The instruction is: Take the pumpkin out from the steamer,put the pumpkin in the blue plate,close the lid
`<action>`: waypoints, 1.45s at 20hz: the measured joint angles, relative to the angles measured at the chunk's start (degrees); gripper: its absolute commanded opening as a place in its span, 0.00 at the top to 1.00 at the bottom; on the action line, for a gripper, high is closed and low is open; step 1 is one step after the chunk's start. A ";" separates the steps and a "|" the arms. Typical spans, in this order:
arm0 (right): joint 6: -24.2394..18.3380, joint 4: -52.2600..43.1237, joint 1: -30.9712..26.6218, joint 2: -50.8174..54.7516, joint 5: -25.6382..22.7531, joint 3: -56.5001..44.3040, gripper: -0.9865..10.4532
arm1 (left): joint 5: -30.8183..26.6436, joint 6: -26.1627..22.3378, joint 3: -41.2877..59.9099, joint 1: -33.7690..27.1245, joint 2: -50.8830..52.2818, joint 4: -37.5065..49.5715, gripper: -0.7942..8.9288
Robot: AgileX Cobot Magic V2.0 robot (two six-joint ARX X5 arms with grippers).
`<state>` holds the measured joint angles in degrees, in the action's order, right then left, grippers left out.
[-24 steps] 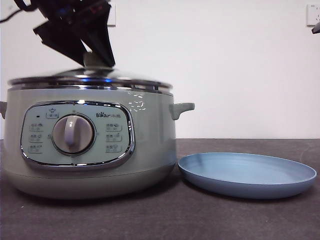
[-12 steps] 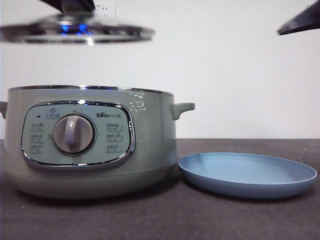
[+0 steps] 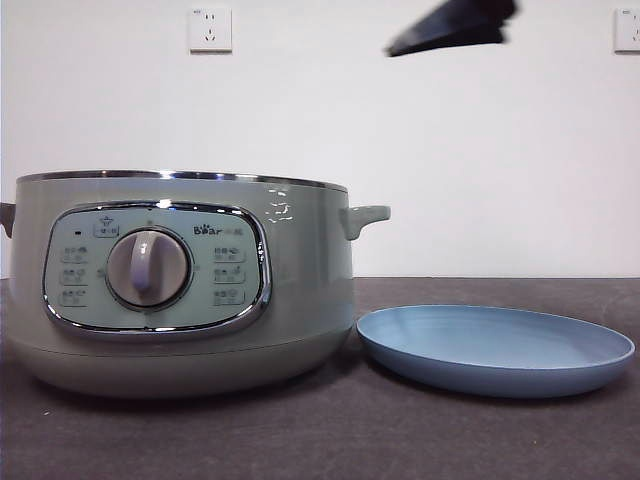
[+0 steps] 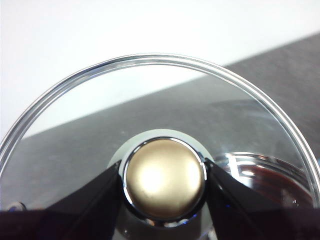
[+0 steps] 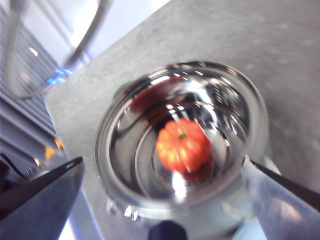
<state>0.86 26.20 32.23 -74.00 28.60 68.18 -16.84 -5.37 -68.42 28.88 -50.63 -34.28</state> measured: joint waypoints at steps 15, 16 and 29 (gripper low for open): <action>-16.74 15.91 16.87 -37.33 -22.73 31.41 0.36 | -8.46 -1.53 0.02 0.02 6.45 -7.69 0.93; -17.18 15.89 16.85 -38.69 -22.82 31.41 0.37 | -8.48 -1.53 0.02 0.02 6.47 -7.72 0.93; -18.47 14.25 16.13 -45.72 -22.77 31.45 0.92 | -8.26 -1.53 0.02 0.02 6.45 -8.63 0.93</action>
<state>-17.61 40.45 48.36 -119.72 5.82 99.63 -25.10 -6.90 -68.40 28.91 -44.18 -42.92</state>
